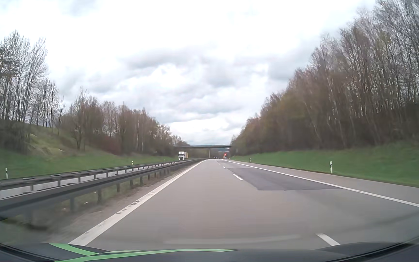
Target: Follow the waypoints while adhering to traffic rules and regulations
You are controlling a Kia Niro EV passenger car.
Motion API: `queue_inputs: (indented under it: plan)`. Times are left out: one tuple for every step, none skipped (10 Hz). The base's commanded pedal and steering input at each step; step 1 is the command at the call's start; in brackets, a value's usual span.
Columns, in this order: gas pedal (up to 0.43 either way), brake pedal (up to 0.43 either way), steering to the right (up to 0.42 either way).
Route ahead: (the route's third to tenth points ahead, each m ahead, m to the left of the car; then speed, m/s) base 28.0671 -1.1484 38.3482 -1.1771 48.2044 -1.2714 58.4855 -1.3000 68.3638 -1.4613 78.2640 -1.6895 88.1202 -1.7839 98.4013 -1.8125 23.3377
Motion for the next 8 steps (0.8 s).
queue_inputs:
  plan:
    - [0.13, 0.0, -0.001]
    - [0.13, 0.0, -0.001]
    - [0.13, 0.0, -0.001]
    - [0.13, 0.0, -0.001]
    - [0.13, 0.0, -0.001]
    - [0.13, 0.0, -0.001]
    - [0.13, 0.0, -0.001]
    - [0.13, 0.0, -0.001]
